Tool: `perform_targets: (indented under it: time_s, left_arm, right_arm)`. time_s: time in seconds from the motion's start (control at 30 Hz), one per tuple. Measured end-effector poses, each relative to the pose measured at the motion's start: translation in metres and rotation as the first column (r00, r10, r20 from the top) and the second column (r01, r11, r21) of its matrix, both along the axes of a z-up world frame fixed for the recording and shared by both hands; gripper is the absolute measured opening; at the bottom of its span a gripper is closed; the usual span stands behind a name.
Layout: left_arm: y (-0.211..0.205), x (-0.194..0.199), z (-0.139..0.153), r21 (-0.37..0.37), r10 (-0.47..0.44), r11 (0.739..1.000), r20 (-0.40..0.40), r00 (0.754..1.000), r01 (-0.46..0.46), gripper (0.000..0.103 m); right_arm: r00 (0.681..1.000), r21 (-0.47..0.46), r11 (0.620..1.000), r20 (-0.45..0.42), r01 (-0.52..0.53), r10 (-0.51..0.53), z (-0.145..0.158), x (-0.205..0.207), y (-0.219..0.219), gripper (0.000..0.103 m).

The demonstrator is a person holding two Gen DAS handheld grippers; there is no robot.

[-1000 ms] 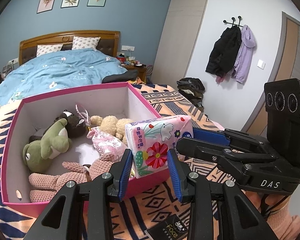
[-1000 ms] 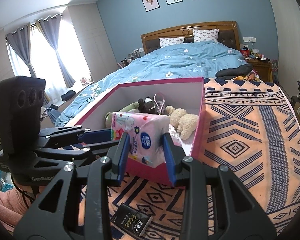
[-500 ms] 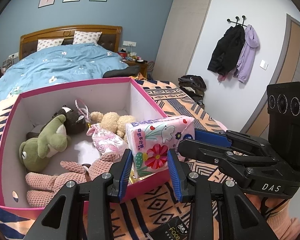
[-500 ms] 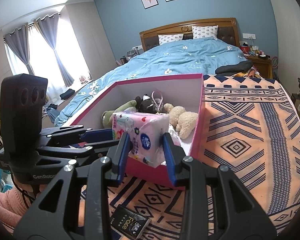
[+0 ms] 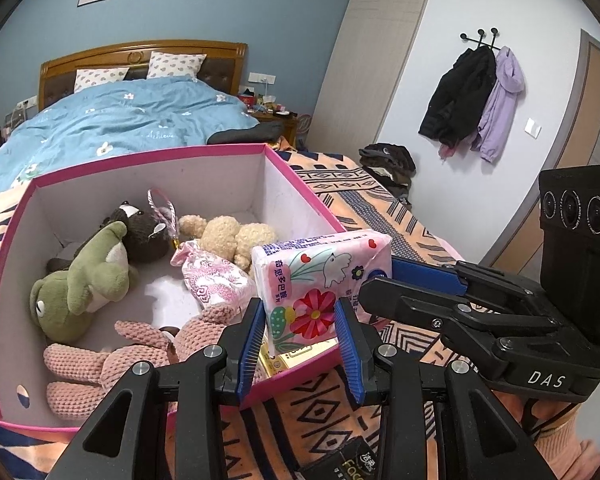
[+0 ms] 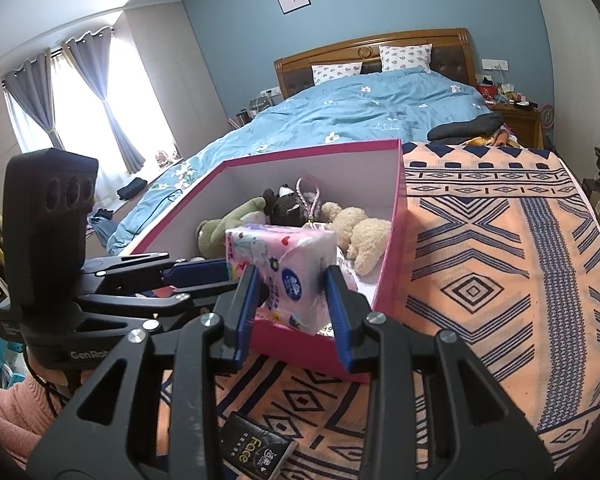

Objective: Organize objects
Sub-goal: 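Lower the tissue pack into the box and open both grippers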

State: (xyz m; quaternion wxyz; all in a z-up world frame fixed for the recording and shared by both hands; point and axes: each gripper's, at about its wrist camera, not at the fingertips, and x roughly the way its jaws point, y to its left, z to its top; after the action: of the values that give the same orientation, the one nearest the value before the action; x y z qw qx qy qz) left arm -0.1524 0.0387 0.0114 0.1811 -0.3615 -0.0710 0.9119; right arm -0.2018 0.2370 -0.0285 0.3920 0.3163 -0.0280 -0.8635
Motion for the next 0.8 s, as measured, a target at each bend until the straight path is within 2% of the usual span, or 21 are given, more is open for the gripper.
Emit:
perform_targets:
  time_s: [0.7,0.8]
  left_arm:
    - [0.002,-0.019,-0.013,-0.001,-0.002,1.0,0.065,0.998,0.002,0.035]
    - [0.002,-0.023,-0.017,-0.006,0.002,1.0,0.083,0.997,-0.001,0.035]
  right_arm:
    - [0.999,0.022,0.999,0.037,0.025,-0.026,-0.008,-0.012,-0.003,0.037]
    - [0.998,0.025,0.999,0.052,0.032,-0.033,-0.01,-0.015,-0.004,0.04]
